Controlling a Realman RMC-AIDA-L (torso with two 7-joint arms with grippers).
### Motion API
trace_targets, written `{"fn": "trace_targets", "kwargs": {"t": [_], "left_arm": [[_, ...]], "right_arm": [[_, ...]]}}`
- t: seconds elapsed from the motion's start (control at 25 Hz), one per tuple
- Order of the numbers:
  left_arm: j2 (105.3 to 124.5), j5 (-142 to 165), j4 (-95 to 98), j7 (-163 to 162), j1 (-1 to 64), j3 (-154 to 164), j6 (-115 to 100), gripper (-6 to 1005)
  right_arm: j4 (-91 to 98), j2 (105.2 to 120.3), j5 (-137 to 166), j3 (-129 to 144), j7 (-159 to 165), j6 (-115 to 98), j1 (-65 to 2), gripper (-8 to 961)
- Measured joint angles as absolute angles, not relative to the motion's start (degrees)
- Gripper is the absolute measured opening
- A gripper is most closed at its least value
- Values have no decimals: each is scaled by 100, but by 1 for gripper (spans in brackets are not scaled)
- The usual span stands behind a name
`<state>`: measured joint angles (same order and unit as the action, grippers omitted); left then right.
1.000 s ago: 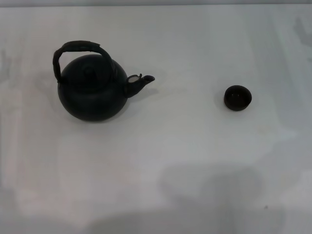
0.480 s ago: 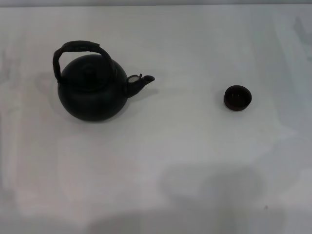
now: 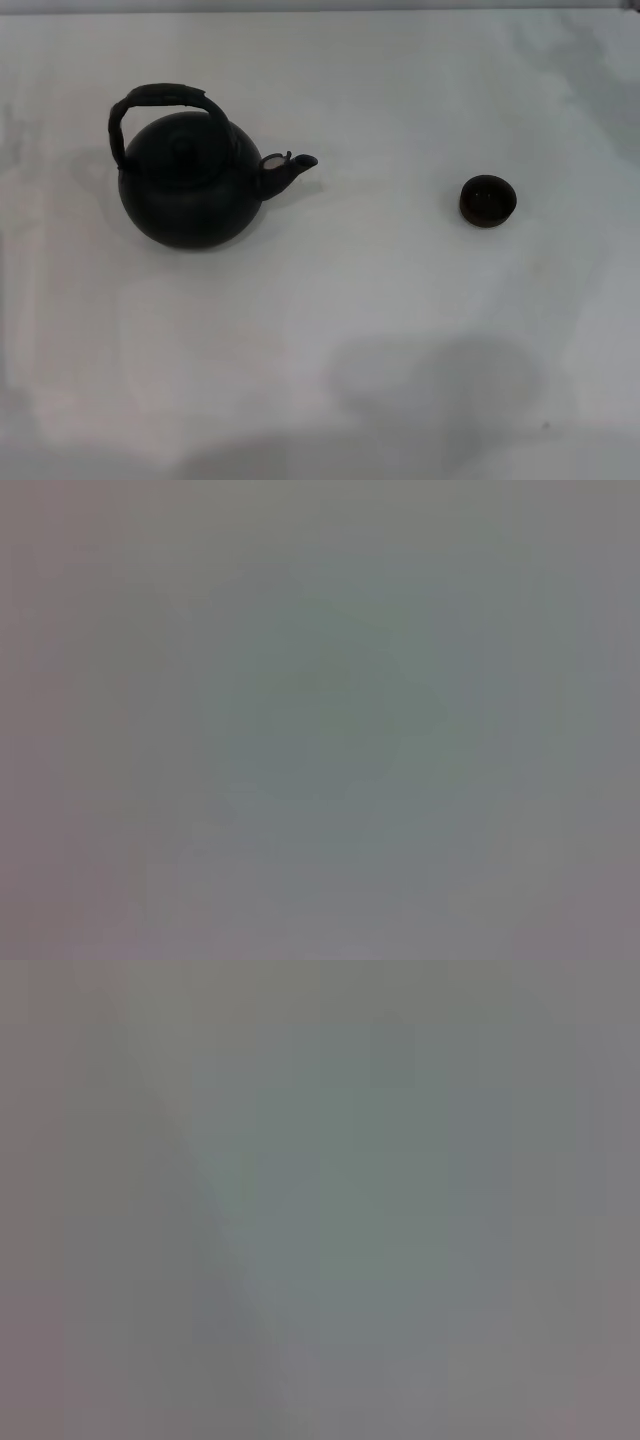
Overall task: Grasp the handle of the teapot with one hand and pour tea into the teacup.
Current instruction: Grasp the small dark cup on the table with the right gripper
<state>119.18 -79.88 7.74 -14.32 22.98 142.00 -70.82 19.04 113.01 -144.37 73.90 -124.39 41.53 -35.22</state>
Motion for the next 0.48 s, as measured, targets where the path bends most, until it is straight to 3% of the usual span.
{"fn": "trace_targets", "kwargs": {"t": [0.32,0.48], "left_arm": [[11906,-7990,760,-1433,2303,14194,-7042,893],[11900,-7990,756,-1433,2314,14194,-7040,893]], "right_arm": [[3153,10558,-10642,7774,-8796,5255,-3871,856],[4077,10501,-9028,7742,-7669,6022,-3984,856]]}}
